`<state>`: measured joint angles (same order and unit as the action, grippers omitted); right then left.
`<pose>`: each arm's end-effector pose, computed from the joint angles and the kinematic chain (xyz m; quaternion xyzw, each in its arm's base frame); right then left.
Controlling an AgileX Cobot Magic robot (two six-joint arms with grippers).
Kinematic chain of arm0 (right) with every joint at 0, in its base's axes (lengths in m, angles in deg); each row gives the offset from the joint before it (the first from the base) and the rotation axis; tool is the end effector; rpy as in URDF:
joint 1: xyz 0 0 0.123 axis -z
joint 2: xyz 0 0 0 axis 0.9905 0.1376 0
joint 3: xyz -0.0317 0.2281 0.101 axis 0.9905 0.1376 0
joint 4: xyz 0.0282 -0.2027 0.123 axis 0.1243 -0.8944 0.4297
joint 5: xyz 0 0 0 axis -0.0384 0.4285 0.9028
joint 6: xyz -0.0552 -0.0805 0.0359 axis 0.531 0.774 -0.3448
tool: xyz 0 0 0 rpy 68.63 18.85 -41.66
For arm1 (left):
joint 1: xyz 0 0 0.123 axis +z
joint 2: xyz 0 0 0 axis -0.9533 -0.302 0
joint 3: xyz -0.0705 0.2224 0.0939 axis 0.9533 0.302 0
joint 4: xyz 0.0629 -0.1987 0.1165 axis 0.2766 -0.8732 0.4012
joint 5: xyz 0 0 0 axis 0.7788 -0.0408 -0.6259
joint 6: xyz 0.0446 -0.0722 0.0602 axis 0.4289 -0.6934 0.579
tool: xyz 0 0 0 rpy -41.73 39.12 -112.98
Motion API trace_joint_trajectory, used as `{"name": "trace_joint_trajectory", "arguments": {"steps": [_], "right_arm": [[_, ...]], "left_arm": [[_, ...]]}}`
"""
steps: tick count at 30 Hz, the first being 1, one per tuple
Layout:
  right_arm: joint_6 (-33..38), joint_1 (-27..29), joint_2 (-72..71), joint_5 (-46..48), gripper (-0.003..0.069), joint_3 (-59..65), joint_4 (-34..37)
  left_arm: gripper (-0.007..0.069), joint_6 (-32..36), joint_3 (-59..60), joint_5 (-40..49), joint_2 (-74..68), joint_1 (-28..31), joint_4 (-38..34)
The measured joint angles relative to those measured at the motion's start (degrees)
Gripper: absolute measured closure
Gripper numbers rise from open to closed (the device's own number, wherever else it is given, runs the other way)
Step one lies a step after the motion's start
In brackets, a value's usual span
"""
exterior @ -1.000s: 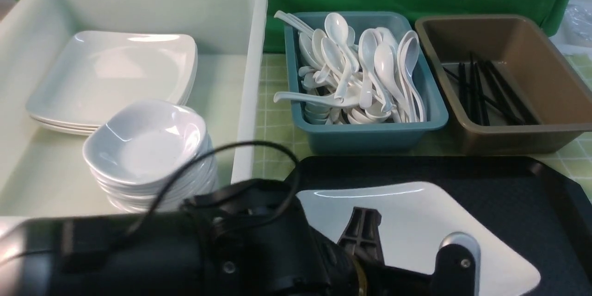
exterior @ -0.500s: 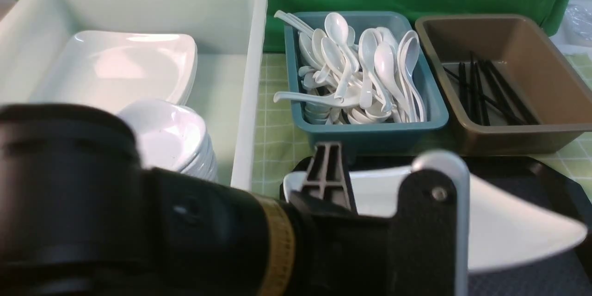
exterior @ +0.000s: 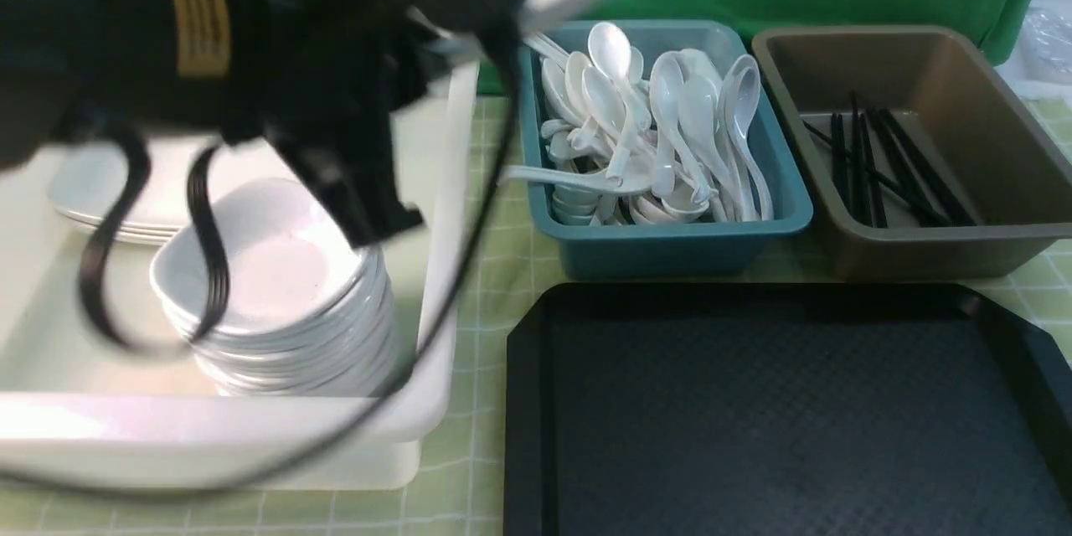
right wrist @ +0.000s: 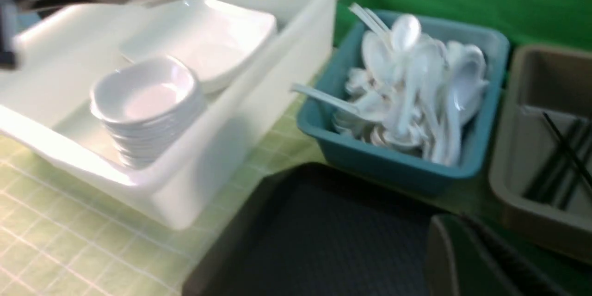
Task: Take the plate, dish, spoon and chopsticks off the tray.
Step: Use the left arm to put the plate into the large storage box on the left
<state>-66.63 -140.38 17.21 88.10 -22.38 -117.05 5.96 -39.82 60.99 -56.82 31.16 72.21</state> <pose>0.0823 0.0628 0.4040 -0.2099 0.7575 0.2245 0.5760 0.2230 -0.1490 0.3660 0.4950 0.7175 0.1404 0.4696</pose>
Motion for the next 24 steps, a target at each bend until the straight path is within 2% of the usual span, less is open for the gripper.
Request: {"name": "trace_joint_trajectory", "arguments": {"steps": [1, 2, 3, 8, 14, 24], "right_arm": [[0.5, 0.0, 0.9, -0.5, 0.0636, 0.0, 0.1], [0.8, 0.0, 1.1, -0.5, 0.0636, 0.0, 0.2], [1.8, 0.0, 2.3, -0.5, 0.0636, 0.0, 0.7], [5.9, 0.0, 4.6, -0.2, 0.0632, 0.0, 3.8], [7.4, 0.0, 4.9, 0.1, 0.0626, 0.0, 5.4], [7.6, 0.0, 4.9, 2.6, 0.0622, 0.0, 6.3]], "left_arm": [[0.0595, -0.1, 0.0, -0.1, -1.9, 4.5, 0.0], [0.0595, -0.1, 0.0, -0.1, -1.9, 5.2, 0.0], [0.0595, -0.1, 0.0, -0.5, -5.3, 10.4, 0.2], [0.0595, -0.1, -2.2, -1.7, -15.3, 20.8, 0.0], [0.0595, -0.7, -8.0, -1.3, -26.4, 25.4, -0.2], [0.0594, -2.2, -13.2, 0.2, -34.8, 25.6, 2.1]]}}
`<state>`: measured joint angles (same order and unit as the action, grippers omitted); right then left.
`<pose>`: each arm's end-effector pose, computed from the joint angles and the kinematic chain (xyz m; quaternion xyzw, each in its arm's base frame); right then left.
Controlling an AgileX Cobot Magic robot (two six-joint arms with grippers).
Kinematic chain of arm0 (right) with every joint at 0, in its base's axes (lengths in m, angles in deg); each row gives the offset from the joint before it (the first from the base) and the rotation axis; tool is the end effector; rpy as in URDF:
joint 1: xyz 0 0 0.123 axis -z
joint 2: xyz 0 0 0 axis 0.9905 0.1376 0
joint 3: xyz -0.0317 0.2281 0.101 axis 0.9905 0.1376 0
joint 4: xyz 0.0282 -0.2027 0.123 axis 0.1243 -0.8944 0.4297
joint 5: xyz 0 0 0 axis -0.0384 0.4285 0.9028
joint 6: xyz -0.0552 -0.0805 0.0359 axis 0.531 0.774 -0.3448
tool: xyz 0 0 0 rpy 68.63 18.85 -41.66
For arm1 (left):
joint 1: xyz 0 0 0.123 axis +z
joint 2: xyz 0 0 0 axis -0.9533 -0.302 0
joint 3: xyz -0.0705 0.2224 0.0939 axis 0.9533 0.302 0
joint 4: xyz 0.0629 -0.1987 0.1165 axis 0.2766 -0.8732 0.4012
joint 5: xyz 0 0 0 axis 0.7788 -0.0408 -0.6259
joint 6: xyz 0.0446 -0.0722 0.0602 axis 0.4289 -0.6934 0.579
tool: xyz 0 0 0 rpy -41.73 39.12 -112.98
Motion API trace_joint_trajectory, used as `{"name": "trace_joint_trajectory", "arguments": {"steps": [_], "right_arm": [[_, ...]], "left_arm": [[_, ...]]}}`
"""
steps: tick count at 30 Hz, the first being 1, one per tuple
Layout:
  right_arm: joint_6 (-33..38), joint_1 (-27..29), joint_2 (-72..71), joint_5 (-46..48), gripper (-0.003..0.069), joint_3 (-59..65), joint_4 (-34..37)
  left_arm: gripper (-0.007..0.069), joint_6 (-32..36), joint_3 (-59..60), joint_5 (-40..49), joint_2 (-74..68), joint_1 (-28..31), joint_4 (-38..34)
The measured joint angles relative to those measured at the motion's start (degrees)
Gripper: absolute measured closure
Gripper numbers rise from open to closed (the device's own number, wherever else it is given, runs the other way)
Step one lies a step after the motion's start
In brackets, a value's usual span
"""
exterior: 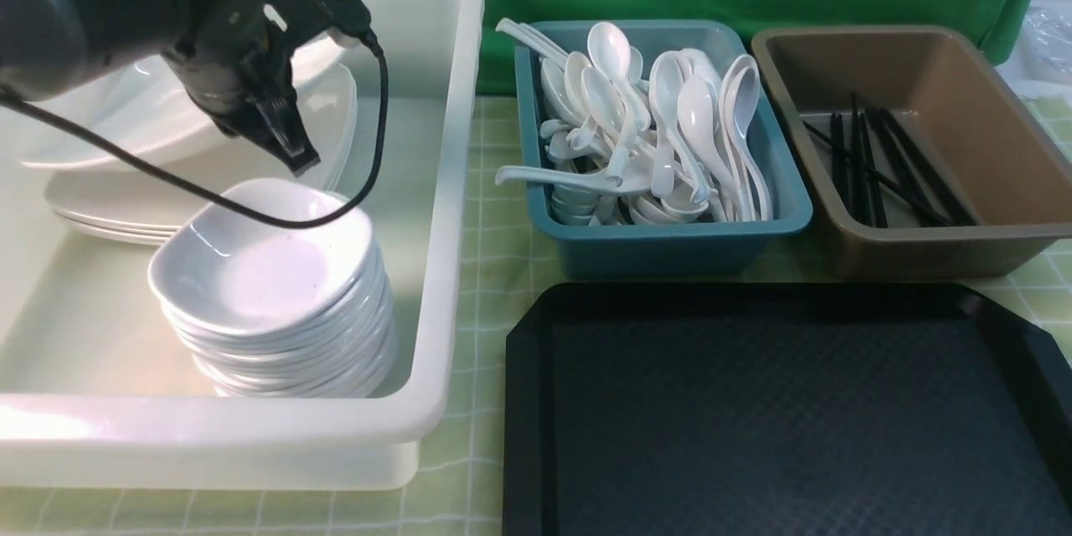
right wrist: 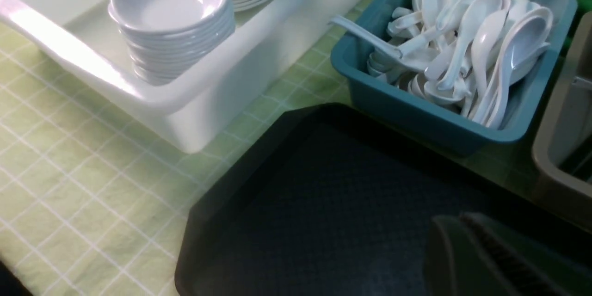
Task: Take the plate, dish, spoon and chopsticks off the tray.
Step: Use the left arm to put the plate into the large storage box on the left
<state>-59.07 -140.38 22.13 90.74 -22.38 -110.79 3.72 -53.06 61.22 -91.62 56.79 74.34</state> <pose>0.0889 0.0860 0.3872 -0.2722 0.7860 0.1962 0.5192 0.3877 -0.0694 0.2356 0.3731 0.8609 0.2300 0.2583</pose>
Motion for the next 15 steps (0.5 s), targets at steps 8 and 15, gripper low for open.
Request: {"name": "trace_joint_trajectory", "arguments": {"steps": [8, 15], "right_arm": [[1.9, 0.0, 0.0, 0.1, 0.0622, 0.0, 3.5], [3.6, 0.0, 0.0, -1.3, 0.0622, 0.0, 5.3]], "left_arm": [[0.0418, -0.1, -0.1, -1.4, -2.6, 0.0, 0.4], [0.0092, -0.1, -0.4, -1.9, -2.8, 0.0, 0.2]]}}
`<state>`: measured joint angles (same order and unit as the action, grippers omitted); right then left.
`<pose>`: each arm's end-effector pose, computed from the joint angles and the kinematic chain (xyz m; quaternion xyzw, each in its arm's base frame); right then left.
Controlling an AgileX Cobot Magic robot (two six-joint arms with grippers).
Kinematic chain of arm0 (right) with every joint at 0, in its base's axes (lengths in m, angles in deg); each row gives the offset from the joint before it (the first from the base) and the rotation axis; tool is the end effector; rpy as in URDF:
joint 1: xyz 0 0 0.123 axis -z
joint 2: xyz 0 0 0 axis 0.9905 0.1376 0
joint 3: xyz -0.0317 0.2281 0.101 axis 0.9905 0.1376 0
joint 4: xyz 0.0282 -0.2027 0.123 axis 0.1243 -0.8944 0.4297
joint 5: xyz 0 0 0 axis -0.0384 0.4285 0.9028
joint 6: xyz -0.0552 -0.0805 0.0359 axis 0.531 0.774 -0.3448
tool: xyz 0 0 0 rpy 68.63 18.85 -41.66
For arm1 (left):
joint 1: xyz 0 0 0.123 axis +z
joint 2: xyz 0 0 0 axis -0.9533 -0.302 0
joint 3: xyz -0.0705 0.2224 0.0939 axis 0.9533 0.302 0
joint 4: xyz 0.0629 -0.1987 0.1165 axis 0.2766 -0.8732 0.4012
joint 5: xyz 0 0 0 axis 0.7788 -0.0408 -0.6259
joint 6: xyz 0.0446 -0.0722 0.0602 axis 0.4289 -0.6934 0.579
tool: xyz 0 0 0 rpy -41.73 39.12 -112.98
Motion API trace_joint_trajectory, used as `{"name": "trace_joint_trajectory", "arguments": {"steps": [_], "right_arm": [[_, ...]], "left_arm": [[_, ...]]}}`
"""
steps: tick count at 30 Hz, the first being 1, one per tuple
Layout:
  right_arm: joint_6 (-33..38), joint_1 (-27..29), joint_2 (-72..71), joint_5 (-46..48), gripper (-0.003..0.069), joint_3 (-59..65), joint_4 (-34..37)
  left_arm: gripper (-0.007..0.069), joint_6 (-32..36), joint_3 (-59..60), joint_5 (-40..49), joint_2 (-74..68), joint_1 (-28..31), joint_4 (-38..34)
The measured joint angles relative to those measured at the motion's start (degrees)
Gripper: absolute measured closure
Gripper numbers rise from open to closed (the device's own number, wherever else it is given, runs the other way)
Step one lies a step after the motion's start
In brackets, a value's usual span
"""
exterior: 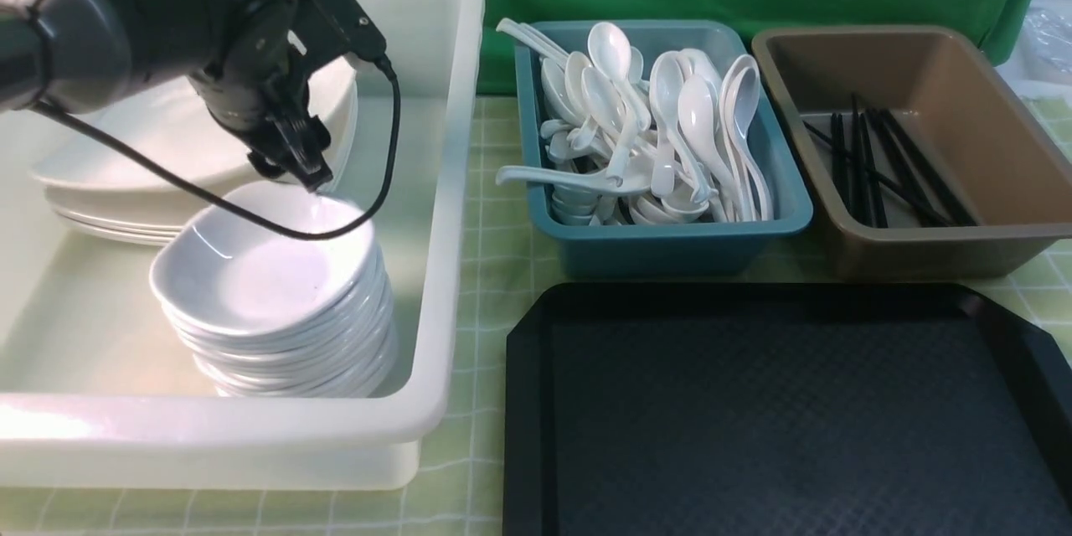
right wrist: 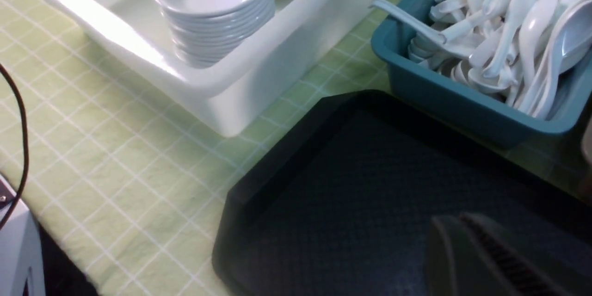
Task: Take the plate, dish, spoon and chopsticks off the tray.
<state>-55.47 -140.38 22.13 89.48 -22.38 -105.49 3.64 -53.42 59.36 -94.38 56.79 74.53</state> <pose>0.0836 0.0917 0.3870 -0.2937 0.7790 0.2235 0.5070 0.3957 -0.0728 0.2198 0.3818 0.8595 0.2260 0.2540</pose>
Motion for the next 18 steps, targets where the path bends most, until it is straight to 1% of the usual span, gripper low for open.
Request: {"name": "trace_joint_trajectory", "arguments": {"steps": [2, 5, 6, 8, 12, 14, 15, 16, 17, 18], "right_arm": [[0.6, 0.0, 0.0, -1.1, 0.0622, 0.0, 0.1], [1.0, 0.0, 0.0, -1.6, 0.0622, 0.0, 0.2], [1.0, 0.0, 0.0, -1.6, 0.0622, 0.0, 0.2], [1.0, 0.0, 0.0, -1.6, 0.0622, 0.0, 0.2], [1.0, 0.0, 0.0, -1.6, 0.0621, 0.0, 0.3], [1.0, 0.0, 0.0, -1.6, 0.0617, 0.0, 0.3], [1.0, 0.0, 0.0, -1.6, 0.0614, 0.0, 0.3], [1.0, 0.0, 0.0, -1.6, 0.0614, 0.0, 0.3], [1.0, 0.0, 0.0, -1.2, 0.0608, 0.0, 0.3], [1.0, 0.0, 0.0, -1.1, 0.0605, 0.0, 0.3]], "left_arm": [[0.0032, 0.0, 0.0, -0.2, 0.2, 0.0, -0.1], [-0.0018, 0.0, 0.0, -0.2, 1.7, 0.0, -0.8], [-0.0022, 0.0, 0.0, -0.2, 2.1, -0.1, -1.2], [-0.0029, 0.0, 0.0, -0.4, 4.8, -0.1, -4.3], [-0.0017, 0.0, 0.0, -0.3, 11.9, -0.4, -13.4], [0.0034, 0.0, 0.0, 0.3, 16.9, -1.0, -19.6], [0.0080, 0.1, 0.3, 0.3, 19.8, -1.4, -23.0], [0.0091, 0.1, 0.4, 0.1, 20.4, -1.5, -23.0], [0.0192, 0.7, 1.7, -1.0, 25.7, -2.2, -29.3], [0.0269, 2.1, 3.2, -2.2, 29.3, -2.6, -33.0]]}}
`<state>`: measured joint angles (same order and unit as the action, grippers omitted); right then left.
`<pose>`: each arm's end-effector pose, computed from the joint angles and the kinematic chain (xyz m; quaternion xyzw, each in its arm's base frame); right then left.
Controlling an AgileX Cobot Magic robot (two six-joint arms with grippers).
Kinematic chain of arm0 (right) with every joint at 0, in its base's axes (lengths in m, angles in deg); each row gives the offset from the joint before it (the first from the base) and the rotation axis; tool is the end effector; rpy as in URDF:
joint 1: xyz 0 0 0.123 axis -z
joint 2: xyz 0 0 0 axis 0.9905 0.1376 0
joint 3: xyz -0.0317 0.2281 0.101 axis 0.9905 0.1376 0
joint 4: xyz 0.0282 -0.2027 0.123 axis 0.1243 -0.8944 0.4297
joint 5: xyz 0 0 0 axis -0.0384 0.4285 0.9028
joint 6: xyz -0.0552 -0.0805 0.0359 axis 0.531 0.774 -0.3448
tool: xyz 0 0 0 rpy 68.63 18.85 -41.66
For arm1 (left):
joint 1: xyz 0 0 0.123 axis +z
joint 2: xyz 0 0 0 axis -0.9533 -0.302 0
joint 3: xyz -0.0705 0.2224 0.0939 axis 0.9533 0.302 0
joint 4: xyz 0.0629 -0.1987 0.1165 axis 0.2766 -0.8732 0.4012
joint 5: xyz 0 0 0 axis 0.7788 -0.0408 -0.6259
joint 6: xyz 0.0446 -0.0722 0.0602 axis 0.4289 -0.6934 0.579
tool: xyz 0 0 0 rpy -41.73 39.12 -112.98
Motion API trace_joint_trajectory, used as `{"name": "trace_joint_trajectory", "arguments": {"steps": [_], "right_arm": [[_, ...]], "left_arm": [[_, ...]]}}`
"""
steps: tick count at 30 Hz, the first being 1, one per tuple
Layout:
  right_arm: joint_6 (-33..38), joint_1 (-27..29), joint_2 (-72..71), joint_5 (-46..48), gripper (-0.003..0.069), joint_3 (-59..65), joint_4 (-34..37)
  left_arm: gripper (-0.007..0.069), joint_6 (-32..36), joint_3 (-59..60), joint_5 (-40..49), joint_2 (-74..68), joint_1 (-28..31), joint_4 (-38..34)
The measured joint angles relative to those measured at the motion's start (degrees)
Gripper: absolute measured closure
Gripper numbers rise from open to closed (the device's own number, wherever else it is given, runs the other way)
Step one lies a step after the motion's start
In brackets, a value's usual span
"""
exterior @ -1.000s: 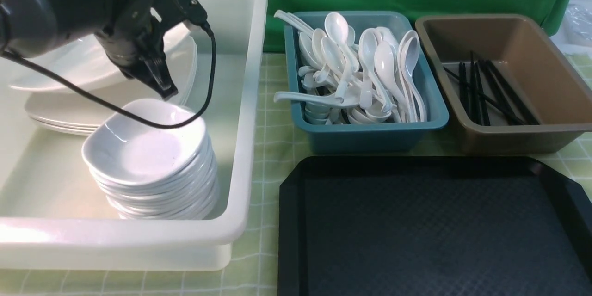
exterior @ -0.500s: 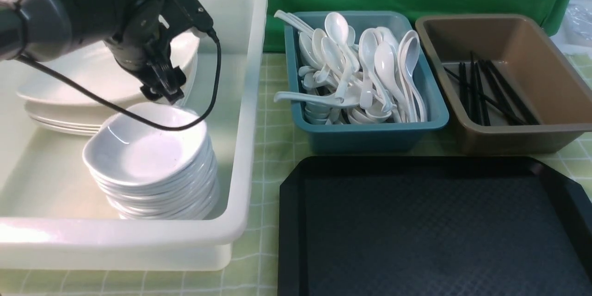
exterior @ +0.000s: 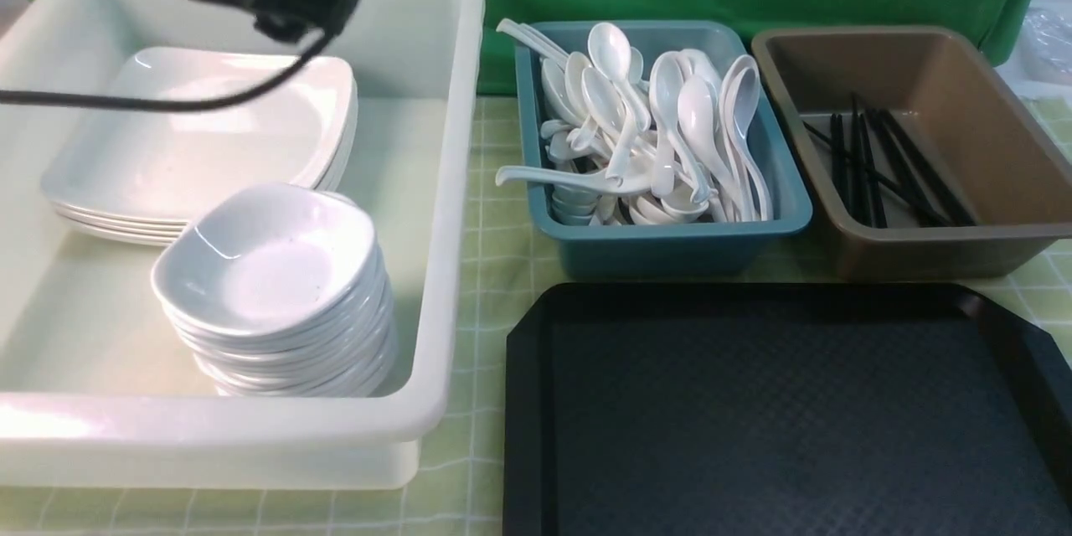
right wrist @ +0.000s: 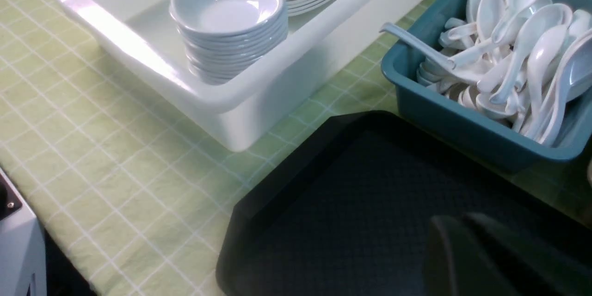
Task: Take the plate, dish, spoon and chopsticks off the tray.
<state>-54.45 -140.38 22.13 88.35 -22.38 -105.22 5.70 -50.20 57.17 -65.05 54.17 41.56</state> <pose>0.0834 0.0929 0.3887 -0.2999 0.7712 0.2262 0.5139 0.2908 -0.0979 0.3791 0.2562 0.8335 -0.0199 0.4892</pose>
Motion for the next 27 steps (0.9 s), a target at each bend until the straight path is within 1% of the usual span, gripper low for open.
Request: {"name": "trace_joint_trajectory", "arguments": {"steps": [1, 2, 3, 4, 6, 9, 11, 13, 15, 20, 25, 27], "right_arm": [[0.0, 0.0, 0.0, 0.3, 0.0602, 0.0, 0.0], [0.0, 0.0, 0.0, 0.6, 0.0598, 0.0, 0.0], [0.0, 0.0, 0.0, 0.7, 0.0595, 0.0, 0.0], [0.0, 0.0, 0.0, 1.0, 0.0591, 0.0, 0.0], [0.0, 0.0, 0.0, 1.2, 0.0585, 0.0, 0.0], [0.0, 0.0, 0.0, 1.4, 0.0581, 0.0, 0.0], [0.0, 0.0, 0.0, 1.4, 0.0578, 0.0, 0.0], [0.0, 0.0, 0.0, 1.4, 0.0573, 0.0, 0.0], [0.0, 0.0, 0.0, 1.4, 0.0568, 0.0, 0.0], [0.0, 0.0, 0.0, 1.4, 0.0562, 0.0, 0.0], [0.0, 0.0, 0.0, 1.4, 0.0548, 0.0, 0.0], [0.0, 1.0, 0.0, 1.0, 0.0541, 0.2, 0.3]], "left_arm": [[0.0334, 1.5, 1.6, -1.1, 2.9, -0.3, -3.1], [0.0420, 3.6, 4.5, -2.8, 6.5, -0.8, -6.9], [0.0484, 5.7, 6.2, -3.7, 9.2, -1.0, -10.0], [0.0548, 9.0, 9.9, -5.6, 13.2, -1.3, -14.2], [0.0591, 12.8, 15.8, -8.7, 18.3, -1.4, -19.7], [0.0615, 18.4, 25.8, -13.9, 27.4, -1.4, -28.0], [0.0615, 20.7, 31.7, -16.9, 31.8, -1.4, -30.6], [0.0615, 22.6, 36.1, -18.6, 36.2, -1.4, -31.8], [0.0615, 23.7, 39.9, -19.6, 40.1, -1.4, -32.0], [0.0615, 24.2, 46.3, -20.3, 46.3, -1.4, -30.4], [0.0615, 24.3, 50.3, -20.5, 47.5, -1.4, -27.4], [0.0615, 24.3, 51.8, -20.5, 47.4, -1.4, -26.8]]}}
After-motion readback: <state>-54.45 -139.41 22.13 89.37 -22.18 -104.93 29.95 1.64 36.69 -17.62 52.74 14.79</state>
